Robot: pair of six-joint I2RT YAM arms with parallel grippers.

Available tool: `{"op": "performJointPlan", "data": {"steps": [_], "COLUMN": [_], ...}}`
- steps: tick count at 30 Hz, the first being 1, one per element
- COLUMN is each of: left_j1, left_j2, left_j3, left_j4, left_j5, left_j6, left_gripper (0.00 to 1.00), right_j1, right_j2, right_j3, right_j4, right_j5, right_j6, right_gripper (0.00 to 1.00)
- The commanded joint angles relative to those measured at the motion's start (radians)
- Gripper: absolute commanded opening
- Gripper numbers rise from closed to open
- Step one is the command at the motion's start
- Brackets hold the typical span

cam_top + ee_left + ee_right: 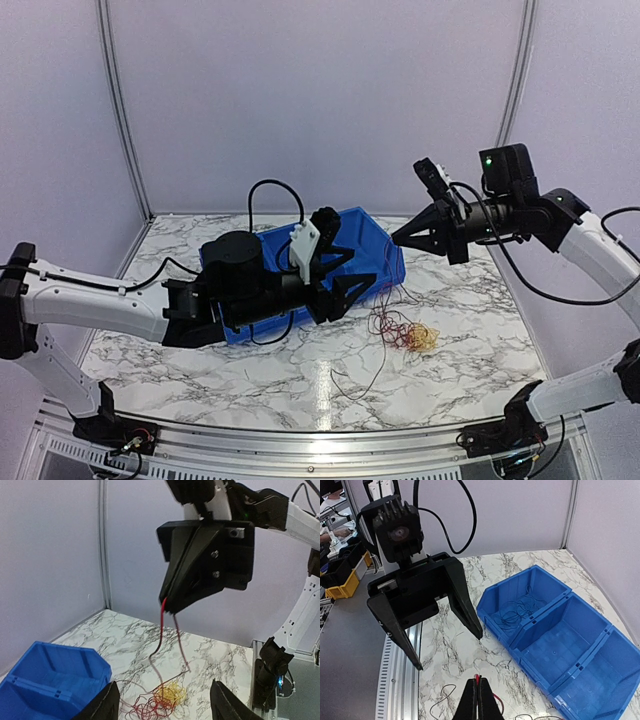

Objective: Untangle the cables

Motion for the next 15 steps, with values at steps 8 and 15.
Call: {"op": "performJointPlan", "data": {"steps": [8,15], "left_j1": [0.000,0.018], "left_j2": [0.144,0.208], "left_j3": [0.169,0.235], "left_j4": [0.000,-0.001], "left_j5": [0.126,0.247], "left_j6": [0.159,0.145], "left_gripper": [0.62,0.40], "right_j1": [0.070,0.074], "right_j2": [0.030,0.031], "right_j3": [0.063,0.062], "right_j4": [-0.097,-0.105], "right_j5": [-0.009,-0.026], "right_j6": [-0.099,-0.108], "right_gripper": [0.00,0.00]}}
